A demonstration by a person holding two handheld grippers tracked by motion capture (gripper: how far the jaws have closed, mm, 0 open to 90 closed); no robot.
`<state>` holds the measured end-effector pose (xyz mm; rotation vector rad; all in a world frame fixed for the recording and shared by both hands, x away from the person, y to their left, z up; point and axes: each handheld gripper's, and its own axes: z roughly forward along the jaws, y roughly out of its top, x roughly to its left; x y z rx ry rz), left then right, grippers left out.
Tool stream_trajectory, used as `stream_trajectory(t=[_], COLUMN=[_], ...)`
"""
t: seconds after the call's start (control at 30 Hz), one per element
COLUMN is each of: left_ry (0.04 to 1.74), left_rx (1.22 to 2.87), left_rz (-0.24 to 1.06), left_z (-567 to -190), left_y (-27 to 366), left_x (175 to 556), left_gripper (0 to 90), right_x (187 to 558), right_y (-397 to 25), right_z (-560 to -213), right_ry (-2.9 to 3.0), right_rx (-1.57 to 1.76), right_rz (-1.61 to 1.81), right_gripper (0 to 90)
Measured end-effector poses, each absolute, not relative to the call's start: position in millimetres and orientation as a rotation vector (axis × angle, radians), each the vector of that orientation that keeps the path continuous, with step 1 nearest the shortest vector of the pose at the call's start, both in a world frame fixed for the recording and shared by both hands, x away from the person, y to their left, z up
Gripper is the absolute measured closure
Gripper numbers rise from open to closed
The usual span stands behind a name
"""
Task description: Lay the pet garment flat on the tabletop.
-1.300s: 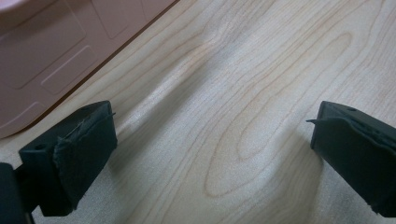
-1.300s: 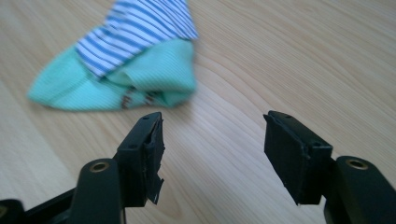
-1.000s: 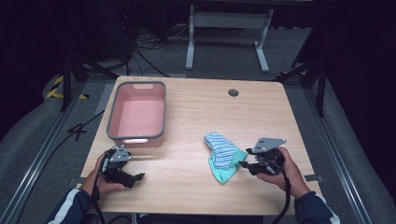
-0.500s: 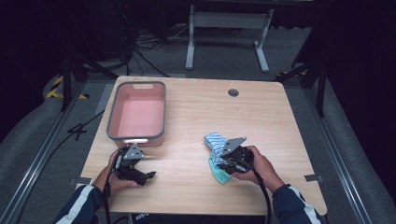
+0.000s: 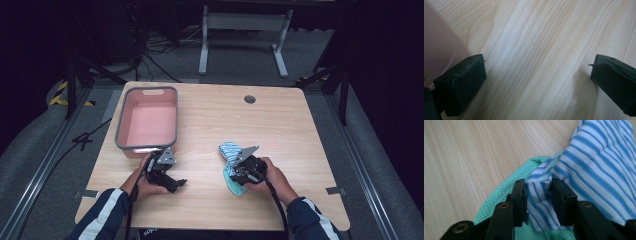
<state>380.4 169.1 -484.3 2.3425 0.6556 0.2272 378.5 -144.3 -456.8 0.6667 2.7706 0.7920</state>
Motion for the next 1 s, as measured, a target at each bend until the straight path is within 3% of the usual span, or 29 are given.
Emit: stream_trajectory(t=[0.17,0.3,0.5,0.73,1.0], left_ry=[0.656,0.658,0.637,0.593,0.562], left_rx=[2.343,2.342,2.351,2.353,2.375], left_rz=[0.232,0.232,0.221,0.201,0.213], left_z=[-484.2,-484.0,-482.6,-479.6,-476.1], left_y=[169.4,170.1,170.2,166.6,157.0], left_x=[379.0,375.7,373.7,369.4,371.1], left_gripper=[0.5,0.9,3.2,16.1,21.9], right_x=[375.8,371.8,363.0,358.8,355.7], right_y=[-145.9,-148.9,-153.7,-159.0,-164.8], right_z=[-456.7,-455.3,-448.0,-436.4,-426.6], right_ry=[2.755,2.765,2.755,2.724,2.710], right_rx=[0.662,0.652,0.638,0.644,0.648], right_rz=[0.807,0.823,0.854,0.925,0.967], right_gripper=[78.4,82.3,82.6,83.2,83.3])
